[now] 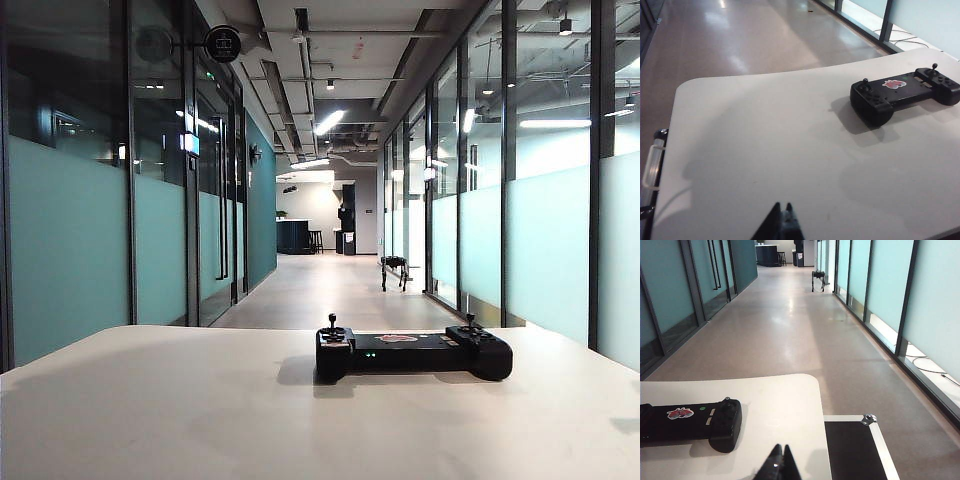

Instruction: Push the left joystick on the remote control sitting on the white table forward to make the robot dog walk in a straight line until it approaches the door.

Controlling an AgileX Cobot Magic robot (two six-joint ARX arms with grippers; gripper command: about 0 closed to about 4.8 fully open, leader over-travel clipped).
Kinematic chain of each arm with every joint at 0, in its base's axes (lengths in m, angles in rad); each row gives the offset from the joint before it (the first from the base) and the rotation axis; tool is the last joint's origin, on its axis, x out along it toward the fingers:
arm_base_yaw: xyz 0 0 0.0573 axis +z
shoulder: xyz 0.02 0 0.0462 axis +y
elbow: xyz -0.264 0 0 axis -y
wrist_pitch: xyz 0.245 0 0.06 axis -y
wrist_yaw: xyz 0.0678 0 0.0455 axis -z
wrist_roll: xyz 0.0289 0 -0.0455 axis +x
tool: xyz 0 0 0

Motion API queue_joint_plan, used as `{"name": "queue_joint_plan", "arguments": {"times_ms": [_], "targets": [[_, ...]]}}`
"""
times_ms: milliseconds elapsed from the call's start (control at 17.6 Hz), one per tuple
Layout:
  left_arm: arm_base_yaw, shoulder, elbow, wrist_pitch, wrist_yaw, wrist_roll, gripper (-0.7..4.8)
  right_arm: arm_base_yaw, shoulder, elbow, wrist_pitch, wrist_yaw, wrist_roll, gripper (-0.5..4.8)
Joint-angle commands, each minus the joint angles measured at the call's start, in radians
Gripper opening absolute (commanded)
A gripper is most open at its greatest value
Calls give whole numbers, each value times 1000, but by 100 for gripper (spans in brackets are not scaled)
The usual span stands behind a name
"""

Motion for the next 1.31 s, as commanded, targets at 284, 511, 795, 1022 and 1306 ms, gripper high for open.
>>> {"name": "queue_joint_plan", "arguments": {"times_ms": [284, 511, 795, 1022, 1306], "targets": [[190, -143, -45, 163, 92, 18, -5, 2, -3, -9, 7, 0, 4, 1], [242, -210, -105, 169, 77, 18, -5, 1, -3, -9, 6, 0, 4, 1], [243, -210, -105, 166, 42, 18, -4, 1, -3, -9, 4, 0, 4, 1], [243, -210, -105, 166, 42, 18, -4, 2, -3, -9, 4, 0, 4, 1], [243, -210, -105, 166, 42, 18, -4, 1, -3, -9, 4, 0, 4, 1]]}}
